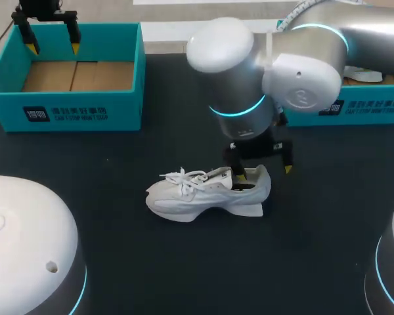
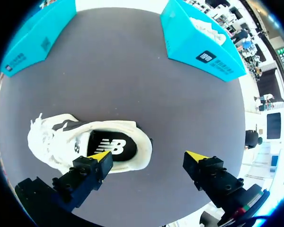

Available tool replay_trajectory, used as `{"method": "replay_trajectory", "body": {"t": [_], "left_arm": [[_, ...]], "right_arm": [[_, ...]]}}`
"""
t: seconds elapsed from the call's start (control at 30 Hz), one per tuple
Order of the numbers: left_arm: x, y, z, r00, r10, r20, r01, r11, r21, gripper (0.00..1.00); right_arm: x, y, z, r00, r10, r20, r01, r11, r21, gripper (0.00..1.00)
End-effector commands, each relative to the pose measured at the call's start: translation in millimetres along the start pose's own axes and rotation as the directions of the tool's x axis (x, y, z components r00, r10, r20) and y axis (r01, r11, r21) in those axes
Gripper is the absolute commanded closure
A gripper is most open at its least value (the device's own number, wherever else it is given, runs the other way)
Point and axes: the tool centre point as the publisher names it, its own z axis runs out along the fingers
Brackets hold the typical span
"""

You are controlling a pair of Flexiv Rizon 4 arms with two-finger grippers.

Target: Take the shoe out of the shoebox, open the shoe tongue, remove and reinsert the insole, then place the shoe into the shoebox

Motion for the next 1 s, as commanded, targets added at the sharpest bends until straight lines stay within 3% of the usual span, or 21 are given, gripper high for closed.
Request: {"method": "replay_trajectory", "body": {"t": [0.03, 0.1, 0.17, 0.23, 0.33, 0.47, 0.53, 0.57, 1.0], "left_arm": [[0.0, 0, 0, 1.0, 0.0, 0.001, 0.0, 1.0, -0.001, 0.0], [0.0, 0, 0, 1.0, 0.0, 0.001, 0.0, 1.0, -0.001, 0.0], [0.0, 0, 0, 1.0, 0.0, 0.001, 0.0, 1.0, -0.001, 0.0], [0.0, 0, 0, 1.0, 0.0, 0.001, 0.0, 1.0, -0.001, 0.0], [0.0, 0, 0, 1.0, 0.0, 0.001, 0.0, 1.0, -0.001, 0.0], [0.0, 0, 0, 1.0, 0.0, 0.001, 0.0, 1.0, -0.001, 0.0], [0.0, 0, 0, 1.0, 0.0, 0.001, 0.0, 1.0, -0.001, 0.0], [0.0, 0, 0, 1.0, 0.0, 0.001, 0.0, 1.0, -0.001, 0.0], [0.0, 0, 0, 1.0, 0.0, 0.001, 0.0, 1.0, -0.001, 0.0]], "right_arm": [[-16.8, -3.7, -17, 0.993, -0.09, -0.072, 0.088, 0.996, -0.028, 0.0], [-14.5, -5.6, -23, 0.963, -0.241, -0.122, 0.235, 0.97, -0.066, 0.0], [-6.3, -10.4, -27, 0.88, -0.462, -0.115, 0.448, 0.885, -0.128, 0.0], [3.2, -13.8, -31, 0.734, -0.669, -0.119, 0.643, 0.74, -0.195, 0.0], [14.2, -9.3, -38, 0.491, -0.869, -0.066, 0.844, 0.493, -0.209, 0.0], [18.2, 4.1, -49, 0.273, -0.962, 0.001, 0.95, 0.269, -0.158, 0.0], [18.2, 8.2, -49, 0.206, -0.978, 0.009, 0.973, 0.204, -0.104, 0.0], [16.5, 9.8, -46, 0.186, -0.982, 0.01, 0.981, 0.185, -0.064, 0.0], [16.5, 9.8, -46, 0.186, -0.982, 0.01, 0.981, 0.185, -0.064, 0.0]]}}
